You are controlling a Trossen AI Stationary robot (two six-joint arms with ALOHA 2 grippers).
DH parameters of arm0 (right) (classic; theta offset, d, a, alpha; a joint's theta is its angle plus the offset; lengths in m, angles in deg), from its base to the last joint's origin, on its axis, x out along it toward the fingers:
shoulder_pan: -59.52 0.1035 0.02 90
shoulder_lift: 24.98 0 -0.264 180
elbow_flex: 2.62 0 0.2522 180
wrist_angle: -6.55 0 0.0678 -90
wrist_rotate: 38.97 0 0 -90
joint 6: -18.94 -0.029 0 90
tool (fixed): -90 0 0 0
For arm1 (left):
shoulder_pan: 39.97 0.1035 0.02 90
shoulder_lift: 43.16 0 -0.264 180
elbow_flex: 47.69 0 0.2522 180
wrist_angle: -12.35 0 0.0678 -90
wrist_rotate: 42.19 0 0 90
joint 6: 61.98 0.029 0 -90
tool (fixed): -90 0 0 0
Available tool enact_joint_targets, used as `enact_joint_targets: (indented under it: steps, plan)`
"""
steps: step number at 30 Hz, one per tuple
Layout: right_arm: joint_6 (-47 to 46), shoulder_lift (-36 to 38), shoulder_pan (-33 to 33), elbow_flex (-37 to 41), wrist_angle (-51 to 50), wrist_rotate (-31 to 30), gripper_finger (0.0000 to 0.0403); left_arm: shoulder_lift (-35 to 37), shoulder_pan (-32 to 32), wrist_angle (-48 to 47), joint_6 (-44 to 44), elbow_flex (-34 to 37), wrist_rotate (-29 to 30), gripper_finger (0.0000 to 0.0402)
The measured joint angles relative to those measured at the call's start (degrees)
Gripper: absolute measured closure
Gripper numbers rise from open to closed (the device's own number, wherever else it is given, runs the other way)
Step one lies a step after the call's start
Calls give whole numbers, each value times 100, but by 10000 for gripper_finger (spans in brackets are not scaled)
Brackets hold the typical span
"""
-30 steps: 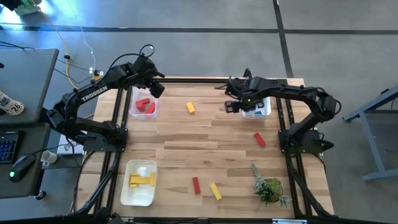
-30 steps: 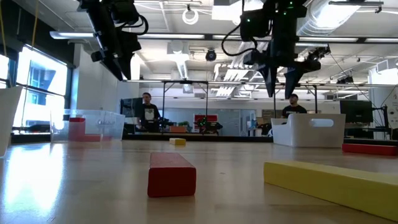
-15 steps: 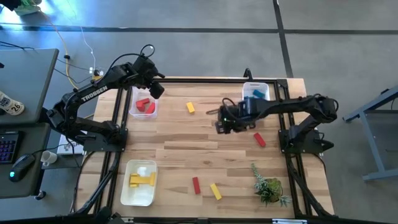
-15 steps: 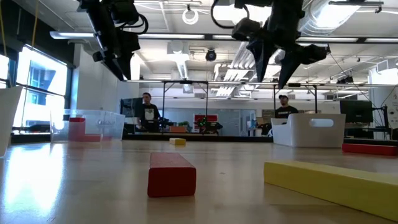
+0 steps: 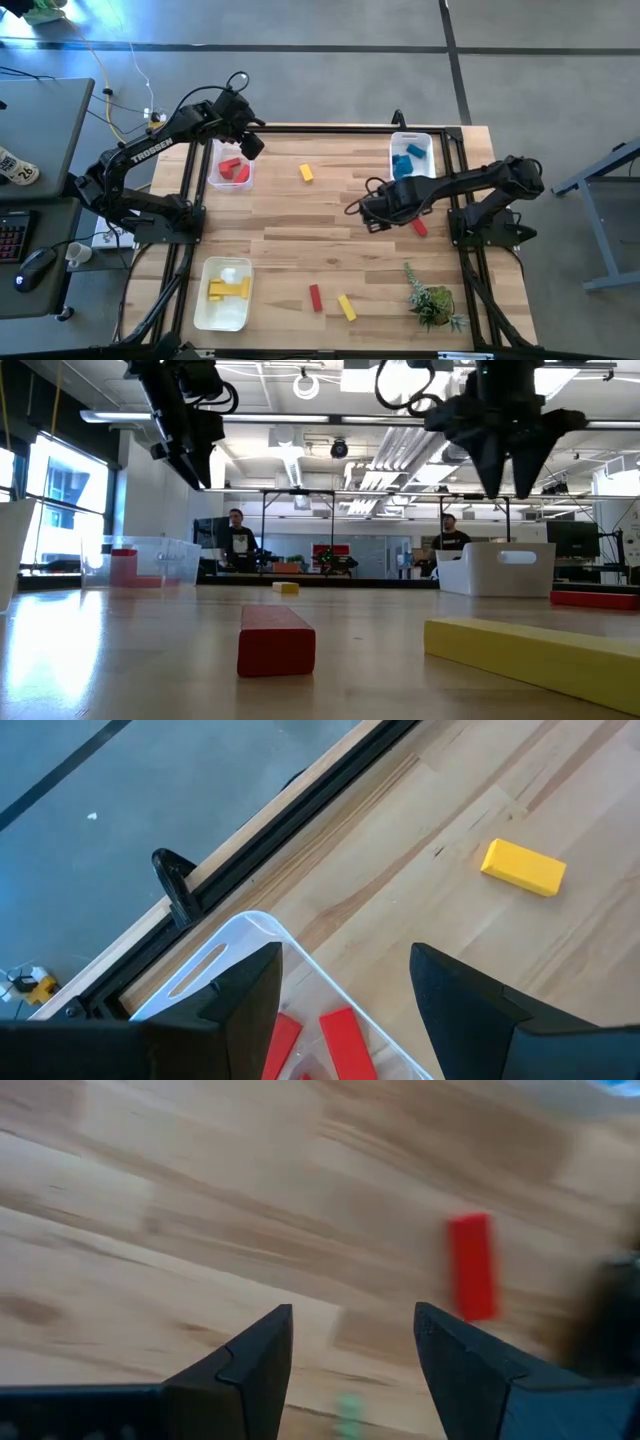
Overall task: Sort & place blocks by color
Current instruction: Put the red block into the transparent bin
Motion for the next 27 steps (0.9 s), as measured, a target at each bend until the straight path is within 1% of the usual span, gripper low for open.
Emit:
enact_joint_targets:
  steps: [5,10,13,16,19,27]
  plan:
    - [414,0,-50,4,-800,-72,208,0,0,-2,0,0,0,194]
    - [831,-2,-156,21,-1027,-62,208,0,-1,-1,-5,0,0,194]
    - [1059,4,-232,245,-1006,-57,208,0,0,0,-2,0,2,194]
    - [1175,113,-283,660,-885,90,208,0,-1,0,-2,0,3,194]
    - [1199,288,-307,1064,-539,231,208,0,0,4,-7,0,5,194]
    - [1210,973,-454,2171,308,333,208,0,-2,15,-7,0,17,194]
